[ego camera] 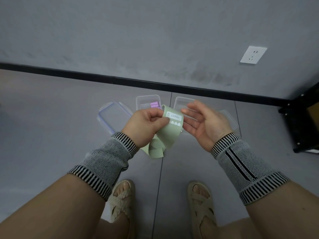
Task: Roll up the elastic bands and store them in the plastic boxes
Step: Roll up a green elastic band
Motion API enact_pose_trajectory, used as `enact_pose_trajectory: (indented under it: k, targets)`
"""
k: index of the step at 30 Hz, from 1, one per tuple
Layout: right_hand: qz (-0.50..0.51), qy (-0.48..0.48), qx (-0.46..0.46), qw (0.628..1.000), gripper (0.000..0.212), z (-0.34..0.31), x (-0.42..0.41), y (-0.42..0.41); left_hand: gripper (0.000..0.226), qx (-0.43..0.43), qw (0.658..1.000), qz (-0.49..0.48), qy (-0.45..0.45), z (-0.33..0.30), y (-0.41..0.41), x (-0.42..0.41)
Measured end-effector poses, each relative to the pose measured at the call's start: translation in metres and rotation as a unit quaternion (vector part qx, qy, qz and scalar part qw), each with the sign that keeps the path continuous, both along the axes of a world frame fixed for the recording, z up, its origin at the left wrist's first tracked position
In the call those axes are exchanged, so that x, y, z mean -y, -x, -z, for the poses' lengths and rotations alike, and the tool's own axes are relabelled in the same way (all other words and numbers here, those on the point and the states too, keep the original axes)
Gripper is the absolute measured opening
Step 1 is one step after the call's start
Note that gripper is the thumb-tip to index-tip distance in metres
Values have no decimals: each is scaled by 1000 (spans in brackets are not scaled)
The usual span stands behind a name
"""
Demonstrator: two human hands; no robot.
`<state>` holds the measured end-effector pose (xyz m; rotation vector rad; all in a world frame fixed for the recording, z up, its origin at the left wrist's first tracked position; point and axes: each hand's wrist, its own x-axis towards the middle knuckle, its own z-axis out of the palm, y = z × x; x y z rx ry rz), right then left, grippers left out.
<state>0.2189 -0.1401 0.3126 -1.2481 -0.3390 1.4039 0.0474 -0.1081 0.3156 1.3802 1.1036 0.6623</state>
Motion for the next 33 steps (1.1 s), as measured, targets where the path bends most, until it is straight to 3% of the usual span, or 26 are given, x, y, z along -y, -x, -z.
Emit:
enact_pose_trajectory:
  k: [10,17,20,22,26,33]
  targets:
    - [-115,5,37,993,15,0,2,2,15,-87,990,93,-56,10,2,1]
    - [-138,-30,212,967,11,2,3,-1,19,-116,987,97,-47,13,2,-2]
    - [-124,-44,234,963,11,1,4,-2,18,-135,984,101,-55,14,1,-3]
    - [-117,-52,223,966,10,-1,5,-3,17,-124,986,100,-51,13,-1,-2]
    - [-127,-76,229,962,12,-2,6,-2,16,-20,995,91,-38,6,-8,2]
    - [-135,-73,326,933,7,0,6,-3,19,-62,995,6,-84,8,-12,-1]
